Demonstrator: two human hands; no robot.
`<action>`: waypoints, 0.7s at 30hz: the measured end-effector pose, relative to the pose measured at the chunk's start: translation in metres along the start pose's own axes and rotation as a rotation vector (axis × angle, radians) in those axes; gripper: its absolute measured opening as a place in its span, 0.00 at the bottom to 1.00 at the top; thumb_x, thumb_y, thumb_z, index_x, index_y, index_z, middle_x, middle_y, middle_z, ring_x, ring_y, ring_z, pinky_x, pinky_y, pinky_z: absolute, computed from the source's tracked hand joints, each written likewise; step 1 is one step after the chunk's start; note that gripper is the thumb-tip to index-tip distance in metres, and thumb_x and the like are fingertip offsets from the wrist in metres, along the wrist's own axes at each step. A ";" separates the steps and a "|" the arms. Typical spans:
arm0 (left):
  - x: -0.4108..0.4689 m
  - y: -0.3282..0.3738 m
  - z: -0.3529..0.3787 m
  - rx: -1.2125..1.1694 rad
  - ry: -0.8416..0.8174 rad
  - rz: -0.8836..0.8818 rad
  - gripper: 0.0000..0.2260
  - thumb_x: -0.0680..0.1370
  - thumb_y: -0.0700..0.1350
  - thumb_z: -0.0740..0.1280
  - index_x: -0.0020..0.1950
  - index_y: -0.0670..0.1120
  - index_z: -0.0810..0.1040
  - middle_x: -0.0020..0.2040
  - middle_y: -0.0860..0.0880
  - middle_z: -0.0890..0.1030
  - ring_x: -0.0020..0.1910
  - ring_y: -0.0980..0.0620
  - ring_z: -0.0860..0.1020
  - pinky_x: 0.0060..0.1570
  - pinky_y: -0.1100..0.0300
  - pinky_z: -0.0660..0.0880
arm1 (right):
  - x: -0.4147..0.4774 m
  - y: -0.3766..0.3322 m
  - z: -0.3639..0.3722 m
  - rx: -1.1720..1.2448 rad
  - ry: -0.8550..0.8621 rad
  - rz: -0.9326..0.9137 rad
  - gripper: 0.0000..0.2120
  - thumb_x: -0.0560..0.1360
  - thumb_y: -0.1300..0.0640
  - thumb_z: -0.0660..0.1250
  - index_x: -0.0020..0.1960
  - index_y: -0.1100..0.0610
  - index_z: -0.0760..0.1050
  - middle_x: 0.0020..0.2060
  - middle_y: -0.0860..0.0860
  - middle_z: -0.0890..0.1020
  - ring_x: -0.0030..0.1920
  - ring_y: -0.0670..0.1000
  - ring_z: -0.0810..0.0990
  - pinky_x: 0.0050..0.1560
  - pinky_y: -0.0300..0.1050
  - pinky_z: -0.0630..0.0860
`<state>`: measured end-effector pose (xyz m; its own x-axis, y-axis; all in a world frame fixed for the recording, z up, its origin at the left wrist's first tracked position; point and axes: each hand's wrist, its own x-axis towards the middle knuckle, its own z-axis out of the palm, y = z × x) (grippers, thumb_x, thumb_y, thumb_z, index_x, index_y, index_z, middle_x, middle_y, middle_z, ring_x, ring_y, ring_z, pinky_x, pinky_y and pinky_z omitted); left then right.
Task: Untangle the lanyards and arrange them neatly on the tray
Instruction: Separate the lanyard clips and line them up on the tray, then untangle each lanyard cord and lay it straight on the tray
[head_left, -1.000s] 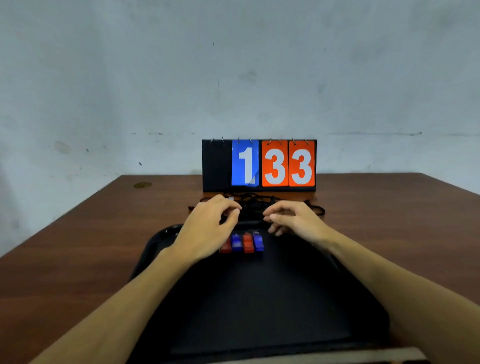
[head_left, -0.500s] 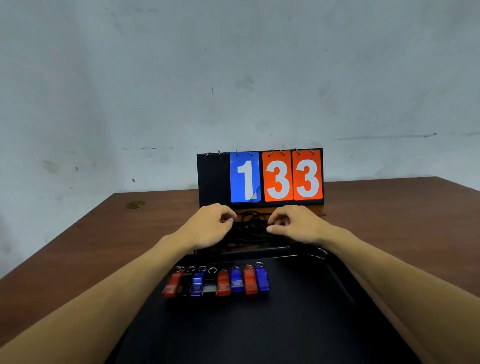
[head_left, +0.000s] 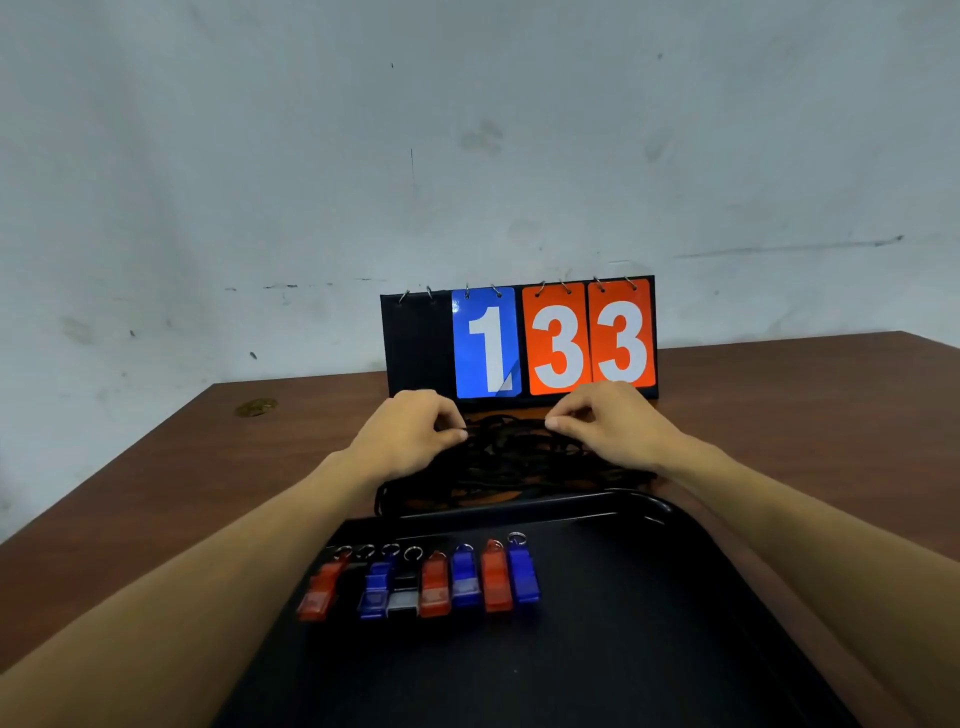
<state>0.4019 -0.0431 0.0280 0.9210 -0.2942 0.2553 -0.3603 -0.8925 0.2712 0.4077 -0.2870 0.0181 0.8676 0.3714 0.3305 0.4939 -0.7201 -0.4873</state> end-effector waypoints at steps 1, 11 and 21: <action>0.001 0.000 -0.003 -0.033 0.032 -0.021 0.05 0.77 0.48 0.68 0.48 0.49 0.82 0.47 0.53 0.80 0.48 0.53 0.78 0.53 0.56 0.76 | 0.000 -0.002 -0.003 0.006 0.045 0.009 0.10 0.77 0.54 0.66 0.55 0.56 0.82 0.49 0.47 0.83 0.46 0.41 0.77 0.48 0.30 0.70; -0.009 0.007 -0.037 -0.175 0.036 -0.199 0.18 0.77 0.42 0.65 0.66 0.44 0.73 0.59 0.47 0.78 0.58 0.50 0.76 0.55 0.62 0.70 | 0.010 -0.043 -0.034 0.508 0.409 0.214 0.06 0.78 0.56 0.64 0.48 0.55 0.79 0.38 0.50 0.83 0.33 0.45 0.78 0.32 0.36 0.74; -0.031 0.094 -0.093 -0.684 -0.038 0.024 0.24 0.74 0.50 0.71 0.69 0.53 0.70 0.62 0.57 0.78 0.60 0.66 0.74 0.61 0.69 0.69 | -0.003 -0.109 -0.072 0.453 0.343 0.021 0.03 0.74 0.57 0.70 0.46 0.54 0.82 0.37 0.47 0.84 0.37 0.44 0.81 0.35 0.36 0.74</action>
<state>0.3259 -0.0865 0.1318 0.9118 -0.3342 0.2388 -0.3813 -0.4725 0.7946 0.3472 -0.2522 0.1282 0.8467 0.0940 0.5237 0.5175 -0.3739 -0.7697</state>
